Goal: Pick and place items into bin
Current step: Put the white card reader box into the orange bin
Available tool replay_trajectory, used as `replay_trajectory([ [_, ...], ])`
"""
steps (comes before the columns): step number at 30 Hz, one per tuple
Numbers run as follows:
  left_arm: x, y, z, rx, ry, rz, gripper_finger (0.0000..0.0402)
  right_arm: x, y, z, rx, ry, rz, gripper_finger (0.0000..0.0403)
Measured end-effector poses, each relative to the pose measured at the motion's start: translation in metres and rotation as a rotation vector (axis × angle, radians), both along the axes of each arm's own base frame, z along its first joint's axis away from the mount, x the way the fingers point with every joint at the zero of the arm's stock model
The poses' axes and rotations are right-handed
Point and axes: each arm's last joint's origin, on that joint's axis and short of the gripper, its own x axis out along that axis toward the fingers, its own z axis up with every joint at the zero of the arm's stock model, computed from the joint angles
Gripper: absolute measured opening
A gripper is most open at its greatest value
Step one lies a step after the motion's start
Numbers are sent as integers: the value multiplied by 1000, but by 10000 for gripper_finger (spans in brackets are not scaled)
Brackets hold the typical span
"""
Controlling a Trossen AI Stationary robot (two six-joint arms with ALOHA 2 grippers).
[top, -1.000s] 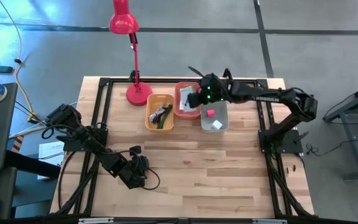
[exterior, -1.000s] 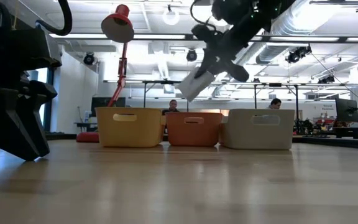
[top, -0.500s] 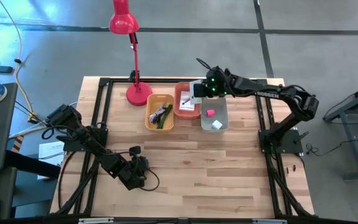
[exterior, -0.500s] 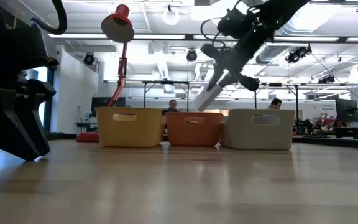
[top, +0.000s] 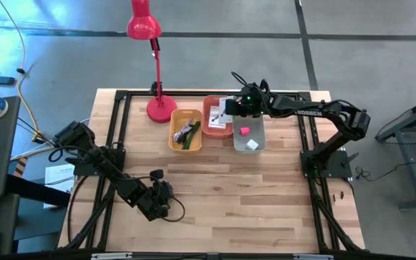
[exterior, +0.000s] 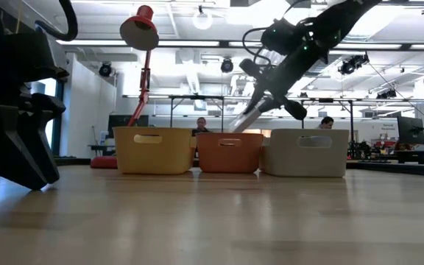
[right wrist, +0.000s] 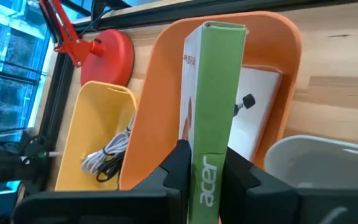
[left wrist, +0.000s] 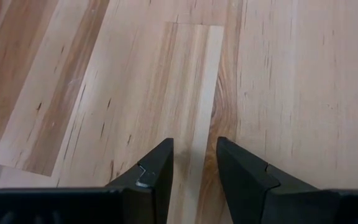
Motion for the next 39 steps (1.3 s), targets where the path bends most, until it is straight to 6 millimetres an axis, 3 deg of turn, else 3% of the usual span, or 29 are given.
replay_trajectory([
  [15,0,0,0,4,-4,4,111,5,-2,0,-16,-34,-4,44],
  [22,0,0,0,-8,-11,23,111,14,-6,-17,38,-48,-9,44],
  [39,0,1,1,10,-18,30,111,16,-9,-25,47,-33,-16,56],
])
